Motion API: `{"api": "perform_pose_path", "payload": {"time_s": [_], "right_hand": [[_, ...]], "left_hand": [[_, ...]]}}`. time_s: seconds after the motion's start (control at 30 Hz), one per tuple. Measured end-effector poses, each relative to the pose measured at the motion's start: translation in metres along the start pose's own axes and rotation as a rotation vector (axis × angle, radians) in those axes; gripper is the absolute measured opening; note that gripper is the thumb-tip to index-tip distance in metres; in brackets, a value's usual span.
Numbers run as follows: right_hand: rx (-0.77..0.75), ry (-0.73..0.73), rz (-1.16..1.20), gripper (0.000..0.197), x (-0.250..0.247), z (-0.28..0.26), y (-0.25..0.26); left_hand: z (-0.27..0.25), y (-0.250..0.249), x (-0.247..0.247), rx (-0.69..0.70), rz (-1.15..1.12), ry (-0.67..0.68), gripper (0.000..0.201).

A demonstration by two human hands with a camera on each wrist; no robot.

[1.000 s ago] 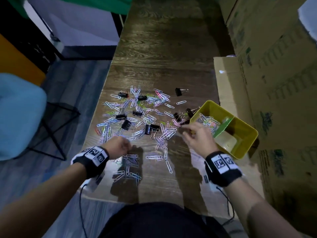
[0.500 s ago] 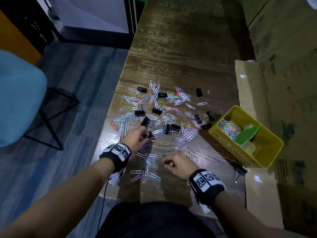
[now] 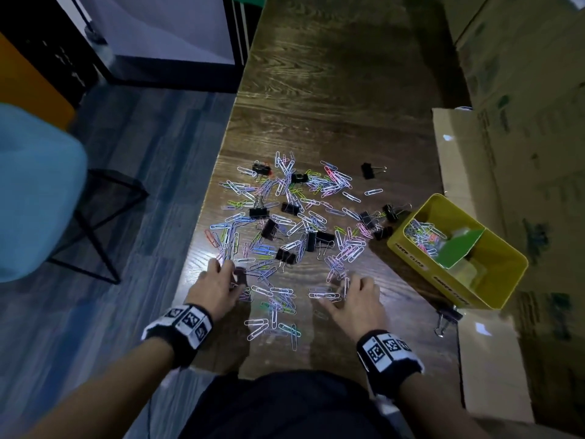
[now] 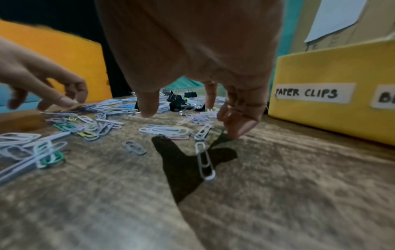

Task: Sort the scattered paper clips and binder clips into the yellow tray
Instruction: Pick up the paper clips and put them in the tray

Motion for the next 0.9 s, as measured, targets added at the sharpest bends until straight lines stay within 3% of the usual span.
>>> {"api": "perform_pose_path", "payload": {"time_s": [0.1, 0.23, 0.33, 0.4, 0.53, 0.6, 0.73, 0.8, 0.9], "right_hand": [[-0.022, 0.085, -0.006, 0.084, 0.024, -0.008, 0.002], [-0.160, 0.201, 0.008, 0.090, 0.049, -0.019, 0.028], [-0.140, 0.187, 0.087, 0.109, 0.042, -0.019, 0.031], [-0.095, 0.162, 0.091, 0.121, 0.035, -0.018, 0.023], [-0.068, 0.186, 0.038, 0.129, 0.038, -0.020, 0.013], [-0.106, 0.228, 0.020, 0.126, 0.048, -0.022, 0.019], [-0.269, 0.321, 0.114, 0.112, 0.063, -0.029, 0.046], [-0.310, 0.296, 0.131, 0.104, 0.058, -0.030, 0.049], [-0.180, 0.126, 0.055, 0.103, 0.036, -0.026, 0.024]], "left_hand": [[-0.010, -0.021, 0.024, 0.027, -0.036, 0.032, 0.039], [-0.019, -0.081, 0.034, 0.253, -0.106, 0.050, 0.036], [-0.026, -0.103, 0.023, 0.401, -0.081, 0.055, 0.034], [-0.032, -0.096, 0.012, 0.403, -0.007, 0.077, 0.030], [-0.056, -0.070, 0.025, 0.351, 0.306, 0.353, 0.024], [-0.065, -0.078, 0.034, 0.408, 0.330, 0.410, 0.030], [-0.056, -0.115, 0.046, 0.582, 0.208, 0.320, 0.026], [-0.045, -0.129, 0.049, 0.606, 0.190, 0.270, 0.021], [-0.031, -0.129, 0.037, 0.592, 0.180, 0.139, 0.026]]}}
Point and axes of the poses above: each hand's wrist, its own z-axis towards the middle knuckle, its own x-axis out of the palm, y = z × x, the point moved 10 cm from there along z, towards the middle knuckle, and after that the axes turned 9 degrees about z, right-handed, at the moved point
